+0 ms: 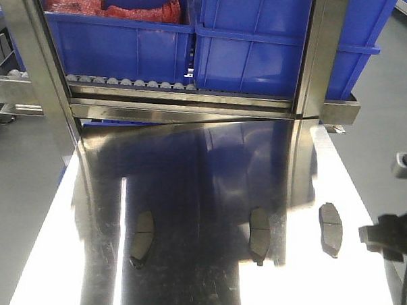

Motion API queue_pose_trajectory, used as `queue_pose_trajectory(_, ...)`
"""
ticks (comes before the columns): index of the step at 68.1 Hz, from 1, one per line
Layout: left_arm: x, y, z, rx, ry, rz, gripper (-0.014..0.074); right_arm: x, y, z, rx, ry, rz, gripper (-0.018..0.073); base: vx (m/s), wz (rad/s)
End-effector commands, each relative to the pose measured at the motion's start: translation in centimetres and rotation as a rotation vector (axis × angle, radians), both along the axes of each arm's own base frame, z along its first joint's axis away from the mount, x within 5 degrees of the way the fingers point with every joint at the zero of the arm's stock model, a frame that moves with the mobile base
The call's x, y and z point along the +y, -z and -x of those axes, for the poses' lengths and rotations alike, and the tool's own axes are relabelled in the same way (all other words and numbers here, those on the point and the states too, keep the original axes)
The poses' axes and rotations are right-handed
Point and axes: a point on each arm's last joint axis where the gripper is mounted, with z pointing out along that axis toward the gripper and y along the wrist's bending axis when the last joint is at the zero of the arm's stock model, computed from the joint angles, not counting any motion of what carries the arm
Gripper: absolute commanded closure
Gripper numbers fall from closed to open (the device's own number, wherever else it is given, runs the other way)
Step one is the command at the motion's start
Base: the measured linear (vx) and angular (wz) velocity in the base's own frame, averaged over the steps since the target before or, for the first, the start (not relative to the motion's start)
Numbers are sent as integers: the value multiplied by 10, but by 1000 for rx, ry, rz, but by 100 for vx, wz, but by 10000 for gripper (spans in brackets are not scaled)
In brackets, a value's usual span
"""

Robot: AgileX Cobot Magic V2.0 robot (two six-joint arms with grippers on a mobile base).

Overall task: Move and align brake pads A on conveyor
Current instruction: 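Grasp the end brake pad with the right gripper and lift it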

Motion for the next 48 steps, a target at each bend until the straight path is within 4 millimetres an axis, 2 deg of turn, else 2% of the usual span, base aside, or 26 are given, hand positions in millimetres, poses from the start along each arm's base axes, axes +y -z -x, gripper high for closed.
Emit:
queue_pose_trajectory(1,0,-16,-2,-103,-6,31,603,1,-16,-19,-42,18,-12,92,0,0)
queue_pose_trajectory(14,0,-16,-2,-103,-6,31,603,2,-11,-51,33,42,-20,110,0,0)
queue_pose_trajectory(27,0,-16,-2,-103,-6,31,603,25,-3,-83,65,-7,36,120,0,0)
queue_pose_trajectory(33,0,-16,-2,-103,-6,31,603,25,2,-98,85,51,34,120,0,0)
queue_pose_trajectory(48,0,-16,-2,-103,-6,31,603,27,20,-126,193,35,63,120,0,0)
